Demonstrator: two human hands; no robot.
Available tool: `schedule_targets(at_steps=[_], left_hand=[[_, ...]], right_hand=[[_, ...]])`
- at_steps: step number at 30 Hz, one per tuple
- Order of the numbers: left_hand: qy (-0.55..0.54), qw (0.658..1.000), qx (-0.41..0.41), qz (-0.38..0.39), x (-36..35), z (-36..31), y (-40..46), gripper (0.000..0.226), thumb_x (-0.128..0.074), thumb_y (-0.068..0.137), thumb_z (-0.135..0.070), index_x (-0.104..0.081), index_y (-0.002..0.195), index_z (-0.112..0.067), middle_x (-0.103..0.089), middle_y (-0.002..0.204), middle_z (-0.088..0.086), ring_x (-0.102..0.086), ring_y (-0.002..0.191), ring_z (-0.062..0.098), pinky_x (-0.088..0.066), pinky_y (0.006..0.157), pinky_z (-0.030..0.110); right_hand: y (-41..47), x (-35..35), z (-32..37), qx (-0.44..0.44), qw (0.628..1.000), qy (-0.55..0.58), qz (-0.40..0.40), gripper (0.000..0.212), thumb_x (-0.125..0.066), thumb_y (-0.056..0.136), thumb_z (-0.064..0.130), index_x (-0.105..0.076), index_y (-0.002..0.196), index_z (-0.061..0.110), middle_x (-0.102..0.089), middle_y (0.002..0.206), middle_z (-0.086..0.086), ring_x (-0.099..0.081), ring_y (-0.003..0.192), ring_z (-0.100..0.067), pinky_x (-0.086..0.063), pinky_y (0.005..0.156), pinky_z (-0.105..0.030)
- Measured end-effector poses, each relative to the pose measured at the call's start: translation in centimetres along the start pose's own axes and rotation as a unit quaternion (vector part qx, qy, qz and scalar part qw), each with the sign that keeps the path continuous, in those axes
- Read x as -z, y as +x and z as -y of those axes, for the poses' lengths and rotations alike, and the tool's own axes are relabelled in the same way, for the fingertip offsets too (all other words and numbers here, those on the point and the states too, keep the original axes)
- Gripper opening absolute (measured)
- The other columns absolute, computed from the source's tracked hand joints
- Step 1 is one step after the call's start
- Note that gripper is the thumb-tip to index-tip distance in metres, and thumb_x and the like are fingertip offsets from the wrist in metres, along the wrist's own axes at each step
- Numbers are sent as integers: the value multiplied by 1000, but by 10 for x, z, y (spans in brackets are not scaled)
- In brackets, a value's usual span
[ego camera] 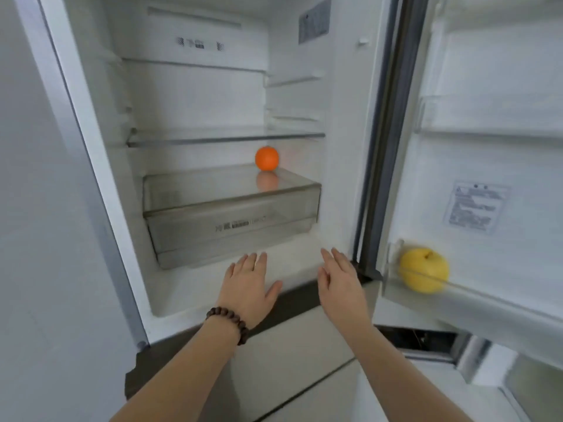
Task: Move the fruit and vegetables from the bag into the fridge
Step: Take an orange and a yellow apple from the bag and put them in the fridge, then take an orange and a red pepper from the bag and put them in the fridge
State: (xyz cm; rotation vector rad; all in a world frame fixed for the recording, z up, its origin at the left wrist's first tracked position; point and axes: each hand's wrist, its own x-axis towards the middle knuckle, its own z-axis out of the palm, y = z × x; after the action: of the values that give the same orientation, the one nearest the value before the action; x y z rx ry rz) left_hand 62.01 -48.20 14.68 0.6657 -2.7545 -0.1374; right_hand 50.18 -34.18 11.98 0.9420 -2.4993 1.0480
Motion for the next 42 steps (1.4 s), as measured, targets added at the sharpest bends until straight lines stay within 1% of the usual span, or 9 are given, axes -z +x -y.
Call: schedule_targets(at_steps=[5,10,14,18,24,30,35,39,42], left_hand=[[-57,996,-52,32,-38,-4,-47,71,-33,92,-55,-15,149,-15,-21,155,5,-17,143,21,-14,117,38],[-89,982,-152,74,-76,-25,-106,69,-35,93,-51,-18,148,-14,-25,153,7,-20,142,22,-17,116,40],[-120,960,-230,105,-95,-64,-147,66,-34,93,-48,-20,147,-13,-27,152,7,-22,140,23,-19,115,40],[-135,929,-316,137,-113,-121,-194,67,-34,93,-50,-20,146,-13,-30,151,8,-25,140,24,-23,114,43],[-166,850,-466,179,-126,-227,-288,66,-40,91,-48,-28,143,-10,-41,144,10,-34,134,26,-31,109,45],[-195,748,-596,218,-122,-321,-417,67,-43,90,-47,-28,143,-10,-43,140,9,-34,133,26,-28,109,44],[-191,659,-688,237,-109,-386,-531,67,-41,91,-47,-25,145,-10,-39,143,6,-28,137,23,-22,112,41],[-193,605,-736,234,-96,-444,-623,68,-42,90,-47,-28,144,-11,-42,141,5,-31,134,23,-25,110,40],[-188,561,-771,235,-82,-485,-697,69,-42,90,-48,-25,146,-11,-37,146,7,-27,137,24,-23,112,40]], right_hand=[[-71,5,-10,-52,997,-44,-26,43,-45,96,23,-44,137,12,-40,146,-11,-30,139,-25,-19,114,-29],[-173,7,-21,-158,984,-78,-36,43,-42,97,25,-41,140,17,-34,151,-6,-21,143,-21,-22,117,-36],[-251,27,-35,-269,956,-109,-33,46,-36,99,31,-32,144,23,-23,155,1,-11,145,-16,-16,118,-32],[-326,62,-48,-363,920,-136,-63,46,-35,99,34,-32,143,25,-22,156,3,-10,145,-16,-16,118,-34],[-456,134,-58,-497,839,-171,-142,47,-38,98,32,-33,143,21,-23,155,-1,-12,145,-18,-21,117,-35],[-594,207,-45,-612,726,-203,-239,47,-41,97,30,-35,142,20,-25,155,-3,-14,144,-19,-21,115,-33],[-707,259,-31,-672,637,-220,-307,45,-44,96,29,-40,139,20,-26,154,-2,-18,143,-19,-26,113,-35],[-799,299,-19,-707,572,-221,-351,42,-43,97,28,-41,138,20,-25,154,-2,-16,144,-18,-26,112,-33],[-863,329,-6,-728,526,-228,-376,42,-43,96,26,-42,137,18,-25,154,-3,-17,144,-18,-23,113,-32]])
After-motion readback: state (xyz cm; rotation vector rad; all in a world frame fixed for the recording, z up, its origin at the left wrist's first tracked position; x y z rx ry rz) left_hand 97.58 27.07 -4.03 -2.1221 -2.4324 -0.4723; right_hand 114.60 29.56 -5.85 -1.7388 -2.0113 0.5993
